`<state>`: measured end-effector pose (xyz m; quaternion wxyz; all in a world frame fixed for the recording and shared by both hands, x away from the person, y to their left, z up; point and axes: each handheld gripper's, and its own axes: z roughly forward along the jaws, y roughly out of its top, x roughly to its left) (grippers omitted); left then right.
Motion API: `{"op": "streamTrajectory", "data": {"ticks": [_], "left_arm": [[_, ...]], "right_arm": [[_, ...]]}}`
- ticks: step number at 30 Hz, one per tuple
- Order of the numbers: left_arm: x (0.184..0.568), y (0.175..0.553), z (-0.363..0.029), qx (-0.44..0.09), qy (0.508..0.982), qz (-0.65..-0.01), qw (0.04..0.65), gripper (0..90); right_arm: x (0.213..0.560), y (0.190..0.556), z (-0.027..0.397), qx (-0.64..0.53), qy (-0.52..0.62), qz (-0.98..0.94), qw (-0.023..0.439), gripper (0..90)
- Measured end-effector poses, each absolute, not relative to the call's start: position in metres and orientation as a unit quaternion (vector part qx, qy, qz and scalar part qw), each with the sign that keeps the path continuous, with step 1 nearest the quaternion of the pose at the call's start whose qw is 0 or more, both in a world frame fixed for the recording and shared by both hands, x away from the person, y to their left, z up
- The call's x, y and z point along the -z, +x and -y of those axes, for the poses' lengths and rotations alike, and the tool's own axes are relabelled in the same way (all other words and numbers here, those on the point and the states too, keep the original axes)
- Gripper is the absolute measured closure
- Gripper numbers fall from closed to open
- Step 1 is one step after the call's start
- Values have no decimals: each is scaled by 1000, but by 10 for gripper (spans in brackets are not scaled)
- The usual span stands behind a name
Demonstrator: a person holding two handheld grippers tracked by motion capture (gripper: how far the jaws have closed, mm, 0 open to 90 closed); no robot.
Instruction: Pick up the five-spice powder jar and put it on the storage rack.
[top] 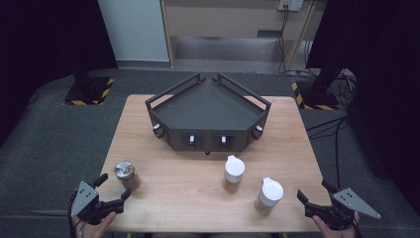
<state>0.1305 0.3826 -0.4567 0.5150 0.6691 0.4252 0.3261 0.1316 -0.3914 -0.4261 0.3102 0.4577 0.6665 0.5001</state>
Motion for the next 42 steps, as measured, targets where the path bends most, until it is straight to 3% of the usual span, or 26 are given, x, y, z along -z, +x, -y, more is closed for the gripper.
{"op": "streamTrajectory", "data": {"ticks": [42], "left_arm": [[456, 129, -384, -321, 671, -418, 521, 29]], "right_arm": [[426, 134, 393, -507, 443, -676, 300, 45]]}}
